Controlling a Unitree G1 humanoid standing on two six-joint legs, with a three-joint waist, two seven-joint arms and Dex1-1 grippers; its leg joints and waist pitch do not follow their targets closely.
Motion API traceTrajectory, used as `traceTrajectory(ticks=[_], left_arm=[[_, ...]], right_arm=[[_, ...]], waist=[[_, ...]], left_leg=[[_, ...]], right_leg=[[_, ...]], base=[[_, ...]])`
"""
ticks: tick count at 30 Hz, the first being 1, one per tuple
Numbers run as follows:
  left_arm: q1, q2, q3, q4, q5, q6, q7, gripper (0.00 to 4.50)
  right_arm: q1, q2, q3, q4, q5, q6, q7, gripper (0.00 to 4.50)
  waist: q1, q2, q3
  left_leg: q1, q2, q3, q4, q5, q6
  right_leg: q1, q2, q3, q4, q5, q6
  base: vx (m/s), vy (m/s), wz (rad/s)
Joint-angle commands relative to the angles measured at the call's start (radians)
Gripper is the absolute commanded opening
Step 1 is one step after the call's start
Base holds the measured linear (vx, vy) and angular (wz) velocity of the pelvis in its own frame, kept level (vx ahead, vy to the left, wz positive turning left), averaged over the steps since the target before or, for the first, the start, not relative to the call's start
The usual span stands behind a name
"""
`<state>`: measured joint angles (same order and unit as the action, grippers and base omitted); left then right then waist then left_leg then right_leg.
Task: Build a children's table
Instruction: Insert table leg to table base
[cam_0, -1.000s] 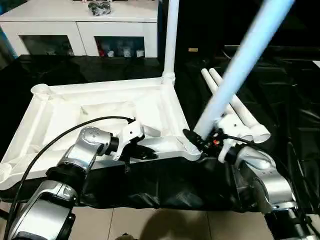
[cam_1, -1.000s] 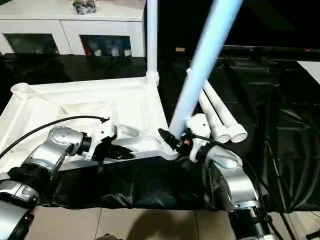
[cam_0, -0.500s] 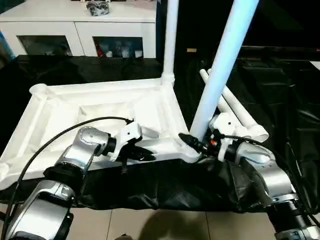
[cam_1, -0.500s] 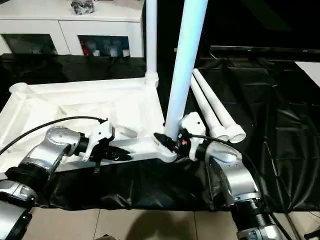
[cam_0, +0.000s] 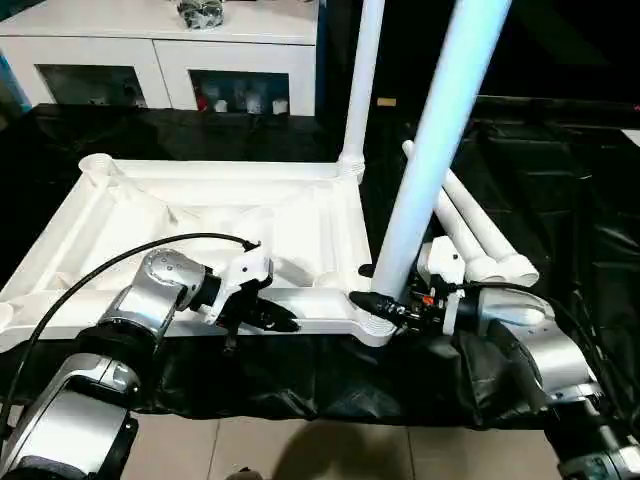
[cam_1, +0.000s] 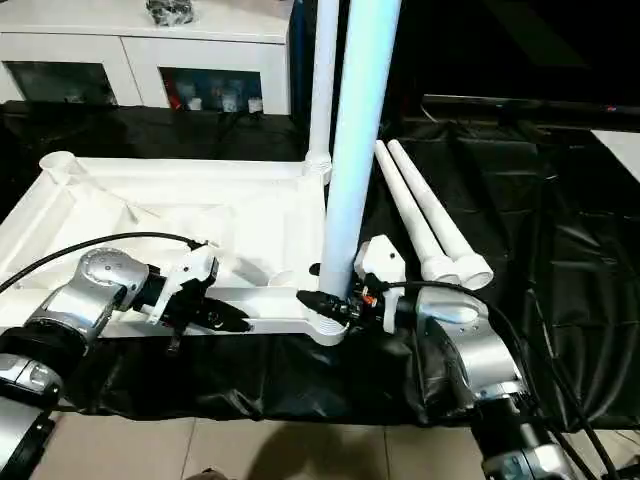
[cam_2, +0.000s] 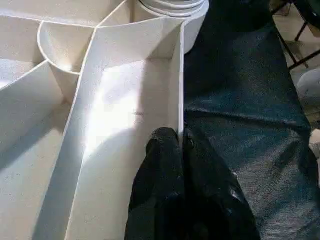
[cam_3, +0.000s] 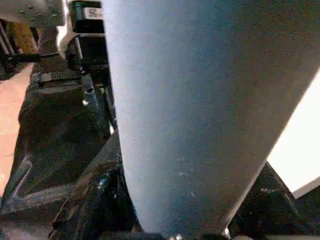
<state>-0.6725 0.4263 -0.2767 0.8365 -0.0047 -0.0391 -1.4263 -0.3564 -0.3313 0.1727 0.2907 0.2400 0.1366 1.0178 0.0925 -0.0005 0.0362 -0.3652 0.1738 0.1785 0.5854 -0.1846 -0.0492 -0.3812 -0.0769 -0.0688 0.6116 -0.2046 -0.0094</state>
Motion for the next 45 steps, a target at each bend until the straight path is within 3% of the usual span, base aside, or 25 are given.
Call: traceTrajectory(ticks=[1, 4, 5, 8, 9, 11, 12, 13, 16, 18, 20, 21, 24, 26, 27, 28, 33, 39, 43, 45], left_arm=[[-0.056, -0.031, 0.061, -0.031, -0.045, 0.016, 0.078, 0.0], [-0.075, -0.05, 0.098, -0.042, -0.042, 0.068, 0.207, 0.0], [-0.08, -0.061, 0.117, -0.053, -0.042, 0.098, 0.265, 0.0], [-0.076, -0.079, 0.133, -0.094, -0.035, 0.142, 0.34, 0.0], [-0.075, -0.079, 0.134, -0.095, -0.034, 0.143, 0.344, 0.0], [-0.058, -0.117, 0.156, -0.161, -0.016, 0.21, 0.475, 0.0], [-0.048, -0.134, 0.163, -0.193, -0.012, 0.24, 0.529, 0.0], [-0.031, -0.156, 0.161, -0.234, -0.01, 0.266, 0.561, 0.0], [-0.002, -0.186, 0.135, -0.29, -0.009, 0.293, 0.586, 0.0], [0.0, -0.184, 0.118, -0.288, 0.001, 0.277, 0.571, 0.0], [0.001, -0.181, 0.113, -0.29, 0.002, 0.274, 0.565, 0.0], [0.003, -0.177, 0.111, -0.299, -0.001, 0.285, 0.549, 0.0], [0.009, -0.166, 0.106, -0.318, 0.001, 0.3, 0.525, 0.0], [0.016, -0.163, 0.103, -0.339, 0.001, 0.317, 0.53, 0.0], [0.022, -0.157, 0.099, -0.356, 0.001, 0.33, 0.528, 0.0], [0.022, -0.156, 0.098, -0.357, 0.001, 0.331, 0.527, 0.0], [0.014, -0.139, 0.095, -0.336, -0.002, 0.307, 0.494, 0.0], [0.013, -0.119, 0.082, -0.325, -0.02, 0.26, 0.411, 0.0], [0.012, -0.106, 0.072, -0.312, -0.029, 0.223, 0.355, 0.0], [0.01, -0.096, 0.064, -0.295, -0.03, 0.196, 0.314, 0.0]], right_arm=[[0.013, 0.04, 0.067, 0.115, -0.058, 0.024, -0.054, 1.89], [-0.089, 0.109, -0.002, 0.264, -0.101, -0.004, -0.258, 1.89], [-0.134, 0.136, -0.027, 0.329, -0.114, -0.01, -0.337, 1.89], [-0.188, 0.162, -0.035, 0.412, -0.135, -0.017, -0.412, 1.89], [-0.19, 0.163, -0.035, 0.415, -0.135, -0.018, -0.414, 1.89], [-0.235, 0.191, -0.044, 0.486, -0.143, -0.025, -0.488, 1.89], [-0.256, 0.205, -0.053, 0.523, -0.144, -0.031, -0.519, 1.89], [-0.271, 0.22, -0.061, 0.545, -0.14, -0.03, -0.537, 1.89], [-0.296, 0.256, -0.081, 0.588, -0.141, -0.025, -0.554, 1.89], [-0.297, 0.266, -0.081, 0.589, -0.14, -0.011, -0.561, 1.89], [-0.298, 0.268, -0.08, 0.593, -0.141, -0.012, -0.562, 1.89], [-0.306, 0.276, -0.075, 0.61, -0.14, -0.011, -0.56, 1.89], [-0.317, 0.286, -0.074, 0.63, -0.142, -0.03, -0.553, 1.89], [-0.326, 0.29, -0.08, 0.648, -0.15, -0.043, -0.555, 1.89], [-0.335, 0.295, -0.087, 0.665, -0.156, -0.064, -0.546, 2.45], [-0.336, 0.297, -0.089, 0.667, -0.156, -0.069, -0.544, 2.45], [-0.344, 0.298, -0.097, 0.663, -0.145, -0.097, -0.51, 3.03], [-0.341, 0.27, -0.1, 0.644, -0.136, -0.134, -0.437, 3.44], [-0.32, 0.237, -0.08, 0.604, -0.151, -0.15, -0.368, 3.88], [-0.292, 0.205, -0.063, 0.556, -0.148, -0.147, -0.298, 3.88]], waist=[[-0.001, -0.003, -0.039], [-0.011, 0.002, -0.036], [-0.016, 0.009, -0.037], [-0.019, 0.001, -0.04], [-0.019, 0.006, -0.04], [-0.018, 0.004, -0.045], [-0.018, 0.006, -0.051], [-0.015, -0.003, -0.056], [-0.008, -0.005, -0.059], [-0.004, -0.006, -0.056], [-0.004, -0.005, -0.053], [-0.007, -0.002, -0.051], [-0.01, 0.0, -0.048], [-0.013, 0.001, -0.05], [-0.016, 0.001, -0.049], [-0.017, 0.004, -0.05], [-0.024, 0.003, -0.054], [-0.024, 0.004, -0.055], [-0.02, 0.005, -0.057], [-0.016, 0.007, -0.057]], left_leg=[[0.016, 0.069, -0.026, -0.09, -0.321, -0.007], [0.016, 0.068, -0.035, -0.092, -0.368, -0.048], [0.013, 0.067, -0.041, -0.096, -0.37, -0.067], [0.021, 0.067, -0.032, -0.091, -0.348, -0.061], [0.017, 0.064, -0.027, -0.087, -0.314, -0.047], [0.011, 0.063, -0.024, -0.082, -0.238, -0.022], [0.01, 0.064, -0.022, -0.077, -0.177, -0.01], [0.005, 0.064, -0.02, -0.071, -0.109, 0.016], [0.0, 0.055, -0.013, -0.058, -0.024, 0.086], [0.001, 0.054, -0.012, -0.059, -0.028, 0.107], [0.004, 0.058, -0.013, -0.063, -0.068, 0.096], [0.006, 0.059, -0.014, -0.066, -0.106, 0.073], [0.007, 0.061, -0.015, -0.071, -0.14, 0.047], [0.008, 0.062, -0.015, -0.071, -0.144, 0.034], [0.006, 0.06, -0.015, -0.07, -0.138, 0.035], [0.006, 0.06, -0.015, -0.069, -0.136, 0.035], [0.004, 0.058, -0.014, -0.064, -0.102, 0.062], [0.003, 0.057, -0.013, -0.06, -0.086, 0.084], [0.005, 0.061, -0.013, -0.059, -0.07, 0.098], [0.005, 0.061, -0.012, -0.056, -0.078, 0.1]], right_leg=[[0.027, -0.093, 0.057, -0.087, -0.298, -0.22], [0.021, -0.099, 0.056, -0.09, -0.409, -0.198], [0.025, -0.098, 0.052, -0.089, -0.412, -0.19], [0.018, -0.093, 0.057, -0.088, -0.326, -0.205], [0.022, -0.09, 0.06, -0.084, -0.265, -0.222], [0.032, -0.089, 0.059, -0.075, -0.17, -0.238], [0.035, -0.087, 0.058, -0.063, -0.076, -0.261], [0.043, -0.088, 0.056, -0.051, 0.016, -0.28], [0.043, -0.082, 0.054, -0.043, 0.132, -0.294], [0.041, -0.08, 0.052, -0.045, 0.116, -0.289], [0.04, -0.081, 0.051, -0.052, 0.044, -0.279], [0.039, -0.082, 0.052, -0.057, -0.017, -0.269], [0.037, -0.082, 0.053, -0.061, -0.069, -0.258], [0.037, -0.083, 0.054, -0.06, -0.064, -0.261], [0.038, -0.081, 0.054, -0.059, -0.051, -0.263], [0.038, -0.082, 0.054, -0.057, -0.043, -0.266], [0.041, -0.079, 0.053, -0.052, 0.023, -0.283], [0.042, -0.08, 0.053, -0.049, 0.05, -0.296], [0.04, -0.077, 0.05, -0.042, 0.096, -0.306], [0.04, -0.076, 0.049, -0.042, 0.095, -0.309]], base=[[0.0, 0.0, 0.0], [0.0, 0.0, 0.0], [0.0, 0.0, 0.0], [0.0, 0.0, 0.0], [0.0, 0.0, 0.0], [0.0, 0.0, 0.0], [0.0, 0.0, 0.0], [0.0, 0.0, 0.0], [0.0, 0.0, 0.0], [0.0, 0.0, 0.0], [0.0, 0.0, 0.0], [0.0, 0.0, 0.0], [0.0, 0.0, 0.0], [0.0, 0.0, 0.0], [0.0, 0.0, 0.0], [0.0, 0.0, 0.0], [0.0, 0.0, 0.0], [0.0, 0.0, 0.0], [0.0, 0.0, 0.0], [0.0, 0.0, 0.0]])
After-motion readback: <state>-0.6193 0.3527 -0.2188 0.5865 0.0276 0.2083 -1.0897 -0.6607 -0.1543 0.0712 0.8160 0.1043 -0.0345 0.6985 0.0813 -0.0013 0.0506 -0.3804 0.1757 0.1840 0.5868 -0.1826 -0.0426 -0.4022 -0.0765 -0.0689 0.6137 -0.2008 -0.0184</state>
